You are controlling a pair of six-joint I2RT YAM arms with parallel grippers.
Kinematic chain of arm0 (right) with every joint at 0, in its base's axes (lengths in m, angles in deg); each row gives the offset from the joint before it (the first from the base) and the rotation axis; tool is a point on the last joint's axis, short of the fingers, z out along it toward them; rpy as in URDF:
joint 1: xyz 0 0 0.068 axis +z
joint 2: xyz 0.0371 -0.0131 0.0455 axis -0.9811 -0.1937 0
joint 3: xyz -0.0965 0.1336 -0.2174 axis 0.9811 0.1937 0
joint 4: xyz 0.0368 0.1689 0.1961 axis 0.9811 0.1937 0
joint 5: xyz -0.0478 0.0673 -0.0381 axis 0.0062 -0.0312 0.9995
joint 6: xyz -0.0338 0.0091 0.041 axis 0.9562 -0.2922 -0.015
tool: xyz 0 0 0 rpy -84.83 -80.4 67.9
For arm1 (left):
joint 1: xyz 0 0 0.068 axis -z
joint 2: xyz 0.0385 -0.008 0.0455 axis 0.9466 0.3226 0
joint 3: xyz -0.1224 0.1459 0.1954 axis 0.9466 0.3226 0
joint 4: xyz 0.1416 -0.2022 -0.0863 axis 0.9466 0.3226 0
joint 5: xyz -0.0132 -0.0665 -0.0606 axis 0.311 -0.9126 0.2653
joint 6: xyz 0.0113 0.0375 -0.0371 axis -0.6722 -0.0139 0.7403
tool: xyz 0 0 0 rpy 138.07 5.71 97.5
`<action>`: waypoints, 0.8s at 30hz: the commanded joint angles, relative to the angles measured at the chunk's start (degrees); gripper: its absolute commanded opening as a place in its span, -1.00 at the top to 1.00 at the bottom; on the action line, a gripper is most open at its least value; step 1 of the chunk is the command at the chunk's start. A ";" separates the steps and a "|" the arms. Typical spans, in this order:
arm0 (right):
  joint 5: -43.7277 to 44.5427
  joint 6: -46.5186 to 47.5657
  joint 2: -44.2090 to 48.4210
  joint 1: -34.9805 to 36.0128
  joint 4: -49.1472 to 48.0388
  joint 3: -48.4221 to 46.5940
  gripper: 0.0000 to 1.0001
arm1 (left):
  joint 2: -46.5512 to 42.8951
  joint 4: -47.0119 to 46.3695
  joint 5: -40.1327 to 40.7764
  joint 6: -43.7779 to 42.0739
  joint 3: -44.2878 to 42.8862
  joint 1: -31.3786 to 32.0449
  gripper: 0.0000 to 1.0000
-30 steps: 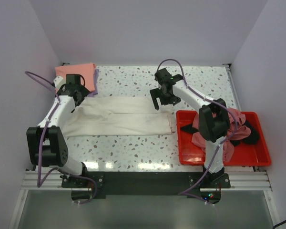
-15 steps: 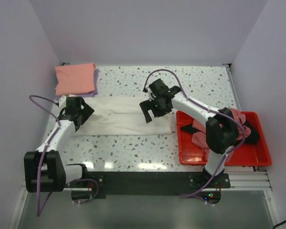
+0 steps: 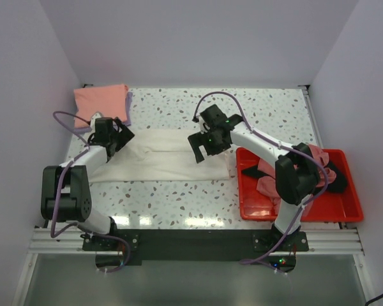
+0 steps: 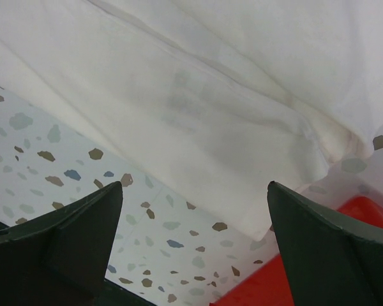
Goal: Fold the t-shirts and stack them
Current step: Fold the tshirt
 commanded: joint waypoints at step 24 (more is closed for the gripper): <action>3.61 0.41 -1.34 -0.04 -1.32 -3.79 -0.98 | 3.40 -1.46 3.23 -13.18 -14.97 6.59 -1.00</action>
